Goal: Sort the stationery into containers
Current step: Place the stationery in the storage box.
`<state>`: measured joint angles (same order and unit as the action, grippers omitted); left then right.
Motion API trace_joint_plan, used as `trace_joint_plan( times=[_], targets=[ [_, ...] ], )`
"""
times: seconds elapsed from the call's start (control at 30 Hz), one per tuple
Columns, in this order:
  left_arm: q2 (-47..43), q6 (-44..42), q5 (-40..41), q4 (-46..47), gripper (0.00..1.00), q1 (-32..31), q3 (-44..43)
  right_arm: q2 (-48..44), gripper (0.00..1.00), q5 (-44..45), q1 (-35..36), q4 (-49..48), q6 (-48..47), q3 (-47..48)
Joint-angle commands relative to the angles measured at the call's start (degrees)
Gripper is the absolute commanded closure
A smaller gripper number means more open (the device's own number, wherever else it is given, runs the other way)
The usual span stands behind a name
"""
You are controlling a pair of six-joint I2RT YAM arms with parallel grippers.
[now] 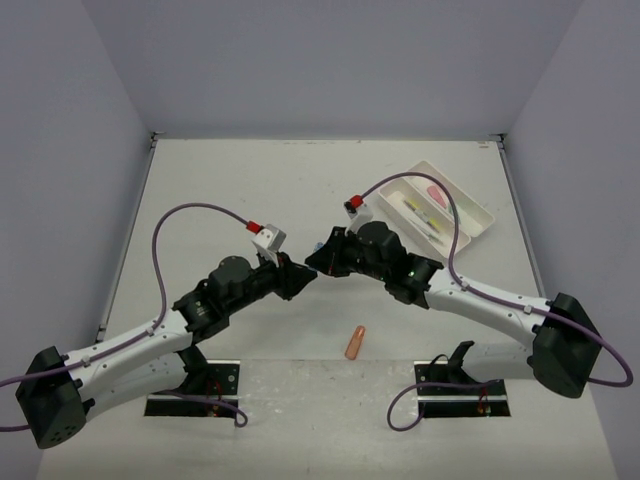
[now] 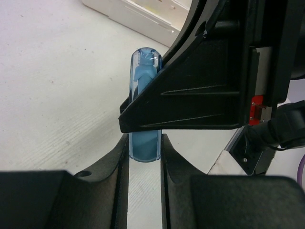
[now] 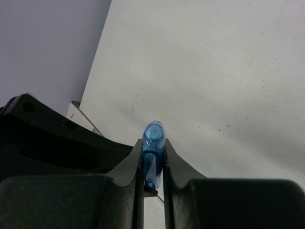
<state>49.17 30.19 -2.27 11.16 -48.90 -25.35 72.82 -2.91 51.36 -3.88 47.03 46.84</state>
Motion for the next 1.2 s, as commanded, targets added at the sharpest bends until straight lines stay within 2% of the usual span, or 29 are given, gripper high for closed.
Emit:
trace_joint_plan(
  times=[0.0, 0.1, 0.13, 0.17, 0.2, 0.23, 0.4, 0.47, 0.57, 0.63, 0.73, 0.77, 1.03, 1.17],
  targets=[
    [-0.58, -2.40, 1.54, 2.05, 0.99, -0.14, -0.04, 0.21, 1.00, 2.37, 0.32, 0.07, -1.13, 0.87],
    [-0.30, -3.02, 1.23, 0.99, 0.61, -0.14, -0.49, -0.02, 1.00, 2.72, 0.25, 1.19, -2.27, 1.74],
    [-0.35, -3.19, 0.88, 0.41, 0.37, -0.14, -0.60, -0.26, 1.00, 2.84, 0.01, 1.46, -3.29, 2.04],
    [-0.42, -3.22, 0.73, -0.47, 0.16, -0.18, -0.84, -0.46, 1.00, 3.33, -0.47, 1.70, -4.57, 2.48],
    [-0.53, -3.05, 0.85, -1.54, 0.04, -0.21, -1.23, -0.60, 1.00, 3.97, -1.41, 2.17, -5.78, 3.02],
    [-0.73, -2.78, 1.11, -2.41, 0.00, -0.15, -1.70, -0.74, 1.00, 4.05, -3.02, 3.38, -6.39, 3.49],
    [-2.23, -1.62, 1.39, -12.12, 0.00, -0.20, -4.01, -2.47, 1.00, 2.34, -13.40, 8.01, -14.18, 6.28],
    [-3.20, -0.79, 1.60, -17.03, 0.00, -0.14, -4.44, -2.37, 1.00, 1.20, -19.29, 10.75, -22.10, 9.12],
    [-4.88, 1.86, 3.99, -20.36, 0.00, -0.14, -4.47, -1.31, 1.00, 4.37, -23.94, 13.19, -33.35, 11.08],
    [-5.66, 4.50, 4.58, -22.06, 0.00, -0.14, -4.45, -0.25, 1.00, 10.04, -25.24, 13.11, -43.60, 11.45],
    [-5.65, 6.37, 0.97, -21.71, 0.00, -0.14, -4.71, 3.82, 1.00, 20.80, -29.12, 13.11, -57.85, 12.93],
    [-5.19, 6.14, 0.72, -21.71, 0.00, -0.14, -4.94, 5.14, 1.00, 21.76, -30.20, 13.18, -62.79, 14.08],
    [-3.55, 4.36, -1.55, -23.93, 0.00, -0.14, -8.30, 22.80, 1.00, 22.73, -38.74, 13.79, -74.06, 24.28],
    [-4.41, 3.31, -0.14, -29.03, 0.00, -0.23, -10.31, 30.03, 1.00, 24.23, -41.14, 14.68, -76.71, 29.84]
  ],
)
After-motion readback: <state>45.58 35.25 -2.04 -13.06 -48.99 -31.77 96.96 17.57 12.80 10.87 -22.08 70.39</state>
